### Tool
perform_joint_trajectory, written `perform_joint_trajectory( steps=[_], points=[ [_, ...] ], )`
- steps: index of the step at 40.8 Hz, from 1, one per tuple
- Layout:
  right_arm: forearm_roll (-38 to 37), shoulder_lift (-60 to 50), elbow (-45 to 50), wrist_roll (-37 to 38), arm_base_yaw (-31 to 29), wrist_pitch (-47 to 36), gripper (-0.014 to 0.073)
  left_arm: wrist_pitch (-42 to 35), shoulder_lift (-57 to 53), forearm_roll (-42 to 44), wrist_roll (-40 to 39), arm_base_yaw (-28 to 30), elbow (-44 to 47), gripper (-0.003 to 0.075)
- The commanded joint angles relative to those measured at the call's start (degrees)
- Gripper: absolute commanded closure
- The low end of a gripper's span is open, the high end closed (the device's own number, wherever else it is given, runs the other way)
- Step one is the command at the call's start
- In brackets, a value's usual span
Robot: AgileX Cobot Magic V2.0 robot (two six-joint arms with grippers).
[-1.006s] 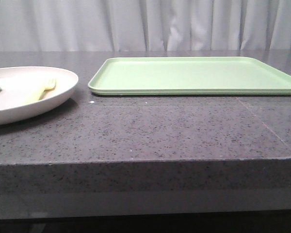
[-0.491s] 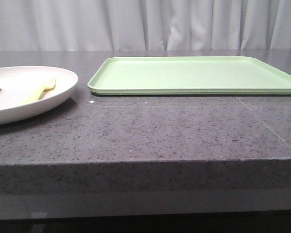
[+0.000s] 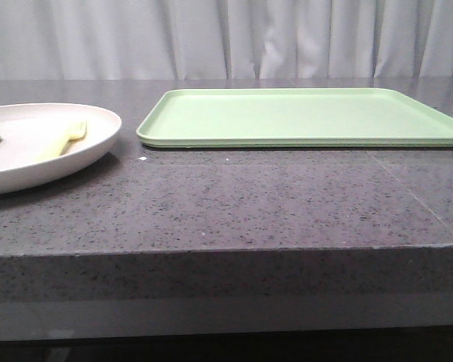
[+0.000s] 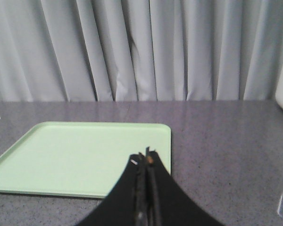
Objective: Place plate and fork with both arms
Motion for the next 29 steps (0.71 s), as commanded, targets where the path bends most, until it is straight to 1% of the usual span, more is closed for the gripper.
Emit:
perform_joint_trajectory(
  steps=[1,5,10,12,14,15,17,20,21,23,25,27,29],
  points=[
    [0.4,6.6,-5.8,-0.5,-0.4,-0.5,0.0701,-1.0,5.4,0.2,0.0,0.0,-4.0,0.0739],
    [0.4,10.2,-7.5,-0.5,-0.4,-1.1,0.0701,-1.5,8.8,0.2,0.0,0.0,-4.5,0.0739],
    [0.4,11.2,-7.5,-0.5,-0.4,-1.9,0.0693,-1.4,9.6,0.2,0.0,0.0,-4.4,0.0738],
    [0.4,11.3,-7.4,-0.5,-0.4,-1.8,0.0669,-1.4,9.7,0.2,0.0,0.0,-4.4,0.0734],
    [0.4,11.3,-7.2,-0.5,-0.4,-1.8,0.0624,-1.4,9.7,0.2,0.0,0.0,-4.4,0.0705],
    [0.4,11.3,-7.1,-0.5,-0.4,-1.9,0.0589,-1.4,9.7,0.2,0.0,0.0,-4.4,0.0683],
    [0.4,11.3,-7.0,-0.5,-0.4,-1.5,0.0513,-1.4,9.7,0.2,0.0,0.0,-4.4,0.0608],
    [0.4,11.3,-7.0,-0.5,-0.4,-1.1,0.0386,-1.4,9.7,0.2,0.0,0.0,-4.4,0.0443],
    [0.4,11.3,-7.0,-0.5,-0.4,-0.9,0.0319,-1.4,9.7,0.1,0.0,0.0,-4.4,0.0377],
    [0.4,11.3,-7.0,-0.5,-0.4,-0.9,0.0228,-1.4,9.7,-0.1,0.0,0.0,-4.4,0.0272],
    [0.4,11.3,-7.0,-0.5,-0.4,-0.9,0.0151,-1.4,9.7,-0.1,0.0,0.0,-4.4,0.0186],
    [0.4,11.3,-7.0,-0.5,-0.4,-1.0,0.0097,-1.4,9.7,-0.1,0.0,0.0,-4.4,0.0155],
    [0.4,11.3,-7.0,-0.5,-0.4,-0.9,0.0065,-1.4,9.7,-0.1,0.0,0.0,-4.4,0.0154]
  ],
)
